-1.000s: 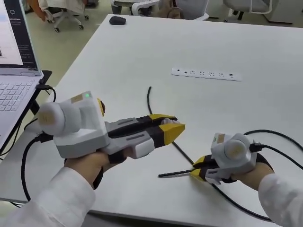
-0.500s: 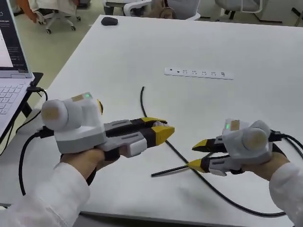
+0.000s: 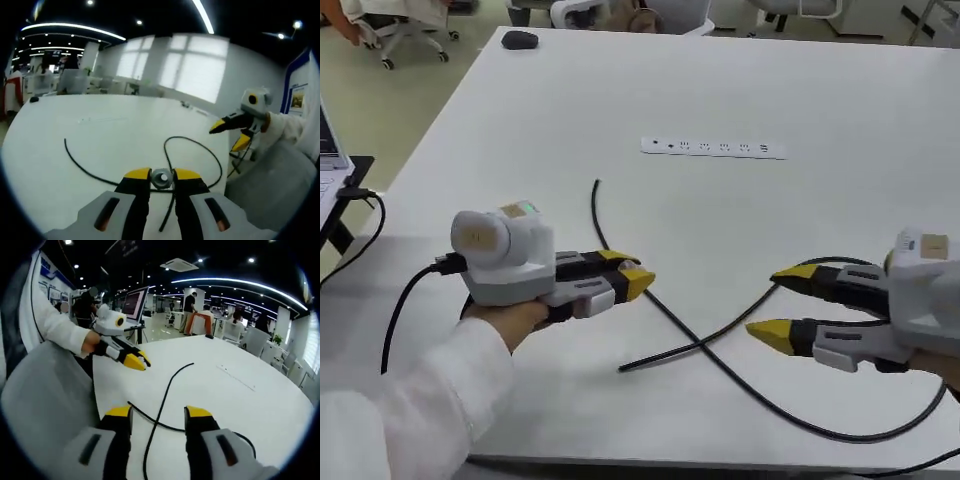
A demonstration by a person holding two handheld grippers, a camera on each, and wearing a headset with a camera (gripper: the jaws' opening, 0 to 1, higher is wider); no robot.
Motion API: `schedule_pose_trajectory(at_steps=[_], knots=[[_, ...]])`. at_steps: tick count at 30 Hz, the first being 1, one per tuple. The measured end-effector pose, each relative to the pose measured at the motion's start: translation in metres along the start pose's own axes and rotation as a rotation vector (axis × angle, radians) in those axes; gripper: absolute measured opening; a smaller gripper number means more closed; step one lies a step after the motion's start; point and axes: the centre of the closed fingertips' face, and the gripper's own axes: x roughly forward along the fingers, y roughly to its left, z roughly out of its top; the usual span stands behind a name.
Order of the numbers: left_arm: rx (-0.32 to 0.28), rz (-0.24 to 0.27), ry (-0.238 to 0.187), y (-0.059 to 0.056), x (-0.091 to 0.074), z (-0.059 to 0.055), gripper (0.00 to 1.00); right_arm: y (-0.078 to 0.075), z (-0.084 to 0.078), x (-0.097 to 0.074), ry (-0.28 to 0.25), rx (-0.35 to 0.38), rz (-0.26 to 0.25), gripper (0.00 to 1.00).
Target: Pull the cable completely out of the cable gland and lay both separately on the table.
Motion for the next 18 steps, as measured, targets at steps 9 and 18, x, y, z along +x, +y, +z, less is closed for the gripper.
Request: schedule_pose_trajectory(at_steps=[9, 18], knots=[[0.074, 0.001, 0.142, 0.014, 0.025, -0.052, 0.19, -0.027, -0.007, -0.059, -0.111, 0.191, -0.21, 0.41], [0.11, 0.024, 0.187, 0.018, 0.035, -0.077, 0.19, -0.033, -0.029, -0.084, -0.166, 0.343, -0.312, 0.38]])
